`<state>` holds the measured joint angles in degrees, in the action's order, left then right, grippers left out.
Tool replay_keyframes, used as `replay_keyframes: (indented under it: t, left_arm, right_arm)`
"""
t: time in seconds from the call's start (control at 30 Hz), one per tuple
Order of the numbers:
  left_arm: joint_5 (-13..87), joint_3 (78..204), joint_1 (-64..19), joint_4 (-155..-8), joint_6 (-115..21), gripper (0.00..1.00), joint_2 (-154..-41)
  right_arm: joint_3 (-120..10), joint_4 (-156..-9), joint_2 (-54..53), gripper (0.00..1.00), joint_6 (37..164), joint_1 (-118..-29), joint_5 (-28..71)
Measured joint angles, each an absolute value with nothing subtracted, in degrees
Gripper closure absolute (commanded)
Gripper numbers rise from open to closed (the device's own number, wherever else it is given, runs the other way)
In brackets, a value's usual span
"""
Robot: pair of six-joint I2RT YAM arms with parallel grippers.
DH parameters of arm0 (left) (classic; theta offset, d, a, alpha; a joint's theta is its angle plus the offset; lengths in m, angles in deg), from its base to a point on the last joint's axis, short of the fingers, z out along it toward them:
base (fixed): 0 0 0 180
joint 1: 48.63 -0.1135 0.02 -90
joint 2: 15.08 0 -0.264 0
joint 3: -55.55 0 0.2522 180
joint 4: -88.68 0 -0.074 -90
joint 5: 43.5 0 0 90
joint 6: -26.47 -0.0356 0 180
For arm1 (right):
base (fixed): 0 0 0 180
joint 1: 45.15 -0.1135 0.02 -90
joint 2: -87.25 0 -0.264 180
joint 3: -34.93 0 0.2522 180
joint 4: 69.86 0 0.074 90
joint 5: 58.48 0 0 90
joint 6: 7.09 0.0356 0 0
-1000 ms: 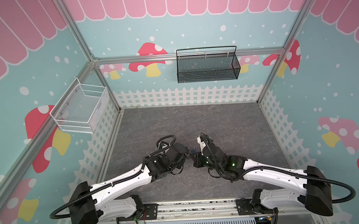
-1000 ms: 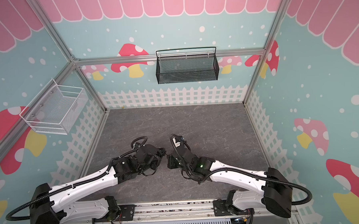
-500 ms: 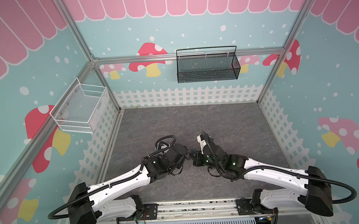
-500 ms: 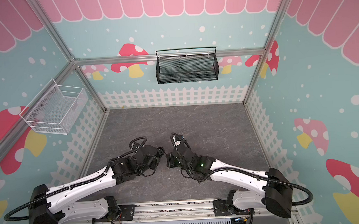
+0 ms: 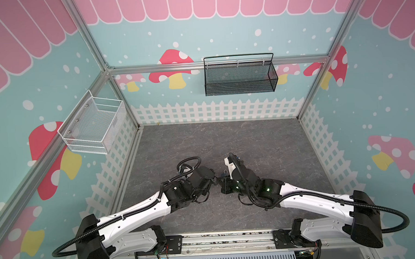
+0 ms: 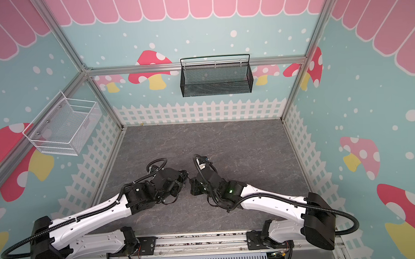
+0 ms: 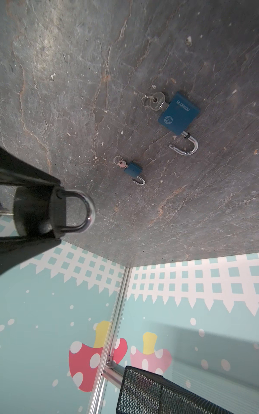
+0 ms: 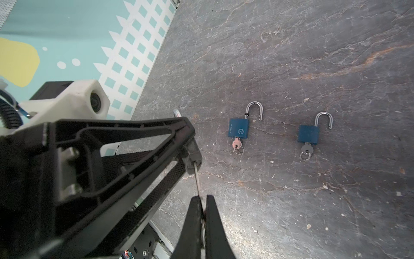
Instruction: Unlock with the key
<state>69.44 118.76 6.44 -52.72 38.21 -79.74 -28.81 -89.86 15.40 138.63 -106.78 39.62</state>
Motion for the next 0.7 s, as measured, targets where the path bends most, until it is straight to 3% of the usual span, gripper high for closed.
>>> replay_keyframes:
  t: [0.4,0.7]
  left_arm:
    - [69.4,119.8,5.8,-52.8,36.8,1.0,-79.3]
    - [68.3,120.0,5.6,-52.9,36.5,1.0,-79.4]
  right_arm:
    - [-30.2,-90.1,14.6,1.0,138.3,-107.5,36.7]
    - [-32.3,-93.2,16.0,1.0,137.7,-107.4,42.3]
